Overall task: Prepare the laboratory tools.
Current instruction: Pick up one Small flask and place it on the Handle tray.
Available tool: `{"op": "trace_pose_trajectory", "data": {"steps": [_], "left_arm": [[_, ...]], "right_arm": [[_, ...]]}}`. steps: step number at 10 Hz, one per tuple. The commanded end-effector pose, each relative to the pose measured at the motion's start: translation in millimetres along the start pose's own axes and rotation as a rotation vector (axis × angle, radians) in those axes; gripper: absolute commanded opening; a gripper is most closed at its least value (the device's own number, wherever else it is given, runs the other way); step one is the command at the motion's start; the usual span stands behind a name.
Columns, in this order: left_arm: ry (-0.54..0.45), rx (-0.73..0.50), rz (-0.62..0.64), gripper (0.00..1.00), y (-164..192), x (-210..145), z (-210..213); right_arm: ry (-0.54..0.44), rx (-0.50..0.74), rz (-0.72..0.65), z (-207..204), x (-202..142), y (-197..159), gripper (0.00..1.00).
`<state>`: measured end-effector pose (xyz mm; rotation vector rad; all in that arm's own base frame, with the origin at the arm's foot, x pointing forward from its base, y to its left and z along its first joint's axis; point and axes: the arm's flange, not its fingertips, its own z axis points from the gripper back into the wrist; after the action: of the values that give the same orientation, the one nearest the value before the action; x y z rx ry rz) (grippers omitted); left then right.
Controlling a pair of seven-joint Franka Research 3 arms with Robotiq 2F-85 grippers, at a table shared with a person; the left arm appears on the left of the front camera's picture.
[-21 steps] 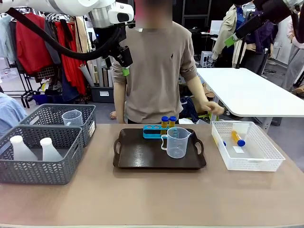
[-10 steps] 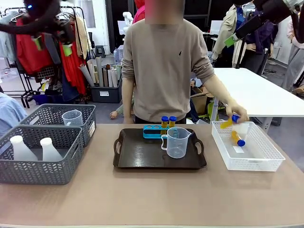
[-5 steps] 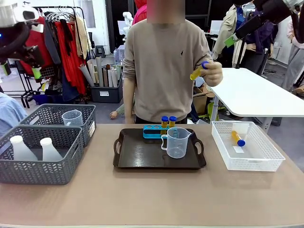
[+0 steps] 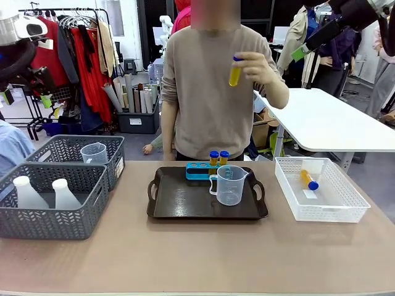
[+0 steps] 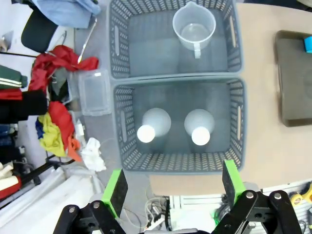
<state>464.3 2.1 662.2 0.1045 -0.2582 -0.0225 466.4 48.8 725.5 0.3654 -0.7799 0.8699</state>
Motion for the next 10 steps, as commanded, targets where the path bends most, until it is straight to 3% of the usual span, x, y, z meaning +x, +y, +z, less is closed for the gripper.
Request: {"op": "trace_pose_trajectory", "data": {"steps": [1,6,8,10], "left_arm": [[0.004,0.009,0.008,1.00,4.0,-0.6,0.7],[0.003,0.001,0.003,1.00,1.4,0.1,-0.8],[0.085,-0.033,0.040,1.00,35.8,-0.2,-36.5],[0.101,-0.049,0.094,1.00,62.8,-1.2,-77.3]], "right_arm": [[-0.006,0.003,0.002,0.4,-0.1,2.0,1.00],[-0.006,0.003,0.002,0.4,-0.1,2.0,1.00],[-0.006,0.003,0.002,0.4,-0.1,2.0,1.00],[-0.006,0.003,0.002,0.4,-0.1,2.0,1.00]]}}
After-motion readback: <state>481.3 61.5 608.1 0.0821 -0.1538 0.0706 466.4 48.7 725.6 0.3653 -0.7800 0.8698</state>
